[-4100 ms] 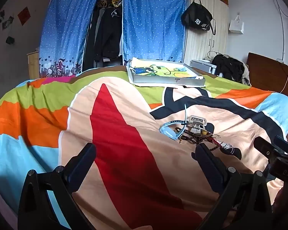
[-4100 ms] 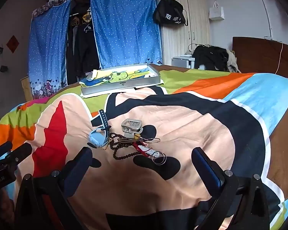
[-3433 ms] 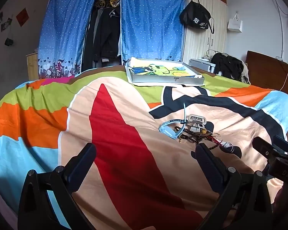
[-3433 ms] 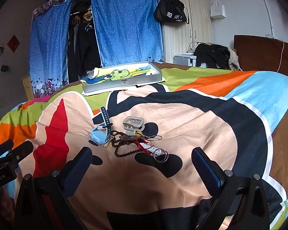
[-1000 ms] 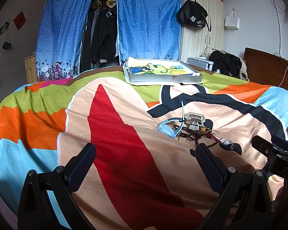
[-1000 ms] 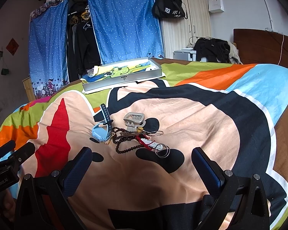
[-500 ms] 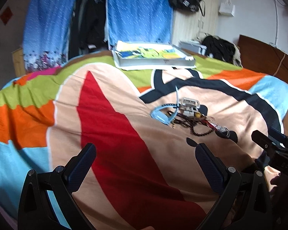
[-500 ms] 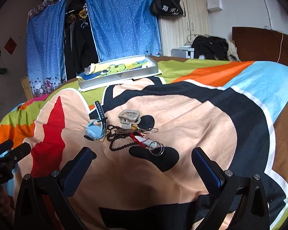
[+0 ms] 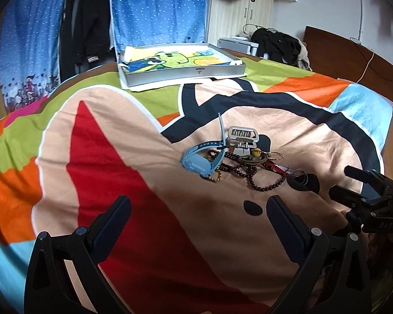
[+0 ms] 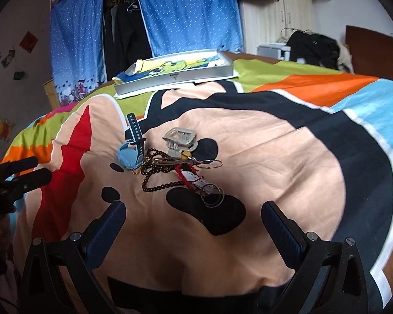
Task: Organize jewelry
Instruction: 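Move both tools down toward the jewelry pile, then grasp the blue watch with the left tool while the right tool grasps a silver ring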
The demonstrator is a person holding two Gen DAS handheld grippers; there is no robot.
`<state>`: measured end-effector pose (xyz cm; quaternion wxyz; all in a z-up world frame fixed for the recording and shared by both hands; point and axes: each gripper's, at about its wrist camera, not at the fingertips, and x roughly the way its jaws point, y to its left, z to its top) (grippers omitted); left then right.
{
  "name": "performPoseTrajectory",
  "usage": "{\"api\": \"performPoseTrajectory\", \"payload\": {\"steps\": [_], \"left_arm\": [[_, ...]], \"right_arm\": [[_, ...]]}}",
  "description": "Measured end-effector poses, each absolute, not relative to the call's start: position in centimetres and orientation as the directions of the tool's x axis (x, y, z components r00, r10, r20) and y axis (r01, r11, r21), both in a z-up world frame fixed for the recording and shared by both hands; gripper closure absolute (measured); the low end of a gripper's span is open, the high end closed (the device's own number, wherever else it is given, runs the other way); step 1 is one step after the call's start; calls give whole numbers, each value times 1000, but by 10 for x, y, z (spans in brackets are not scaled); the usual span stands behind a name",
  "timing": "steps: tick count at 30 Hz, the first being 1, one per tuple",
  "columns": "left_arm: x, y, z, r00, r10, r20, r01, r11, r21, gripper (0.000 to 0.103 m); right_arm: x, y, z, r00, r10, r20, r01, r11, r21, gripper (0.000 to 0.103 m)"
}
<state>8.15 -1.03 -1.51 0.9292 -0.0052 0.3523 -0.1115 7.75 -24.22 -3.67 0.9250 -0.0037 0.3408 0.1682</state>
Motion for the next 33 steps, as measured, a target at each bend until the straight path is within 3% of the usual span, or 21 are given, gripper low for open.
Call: {"api": "performPoseTrajectory", "payload": {"steps": [12,14,22,25,27,31,33], "left_arm": [[132,-19,-23,702,-247,-668,237,966,-108,3],[139,-23,-23,708,-247,-661,237,965,-107,3],[175,-45,-27,738,-245,-629,240,966,-94,7],[187,-49,-31,740,-246,-626,237,966,-99,14],[195,-51,-36,735,-247,-632,235,966,-105,26],[205,-51,-41,730,-252,-635,223,966,-127,40],[208,-51,-41,727,-259,-636,220,965,-141,54]], "right_arm": [[114,-261,-55,636,418,-649,-342,906,249,1],[118,-262,-57,628,426,-651,-342,903,261,12],[137,-264,-66,608,422,-673,-312,906,286,33],[141,-265,-72,598,414,-687,-287,910,298,43],[143,-266,-74,594,407,-694,-273,913,302,49],[146,-271,-78,589,388,-709,-243,922,302,59],[146,-273,-79,587,383,-714,-235,924,302,63]]}}
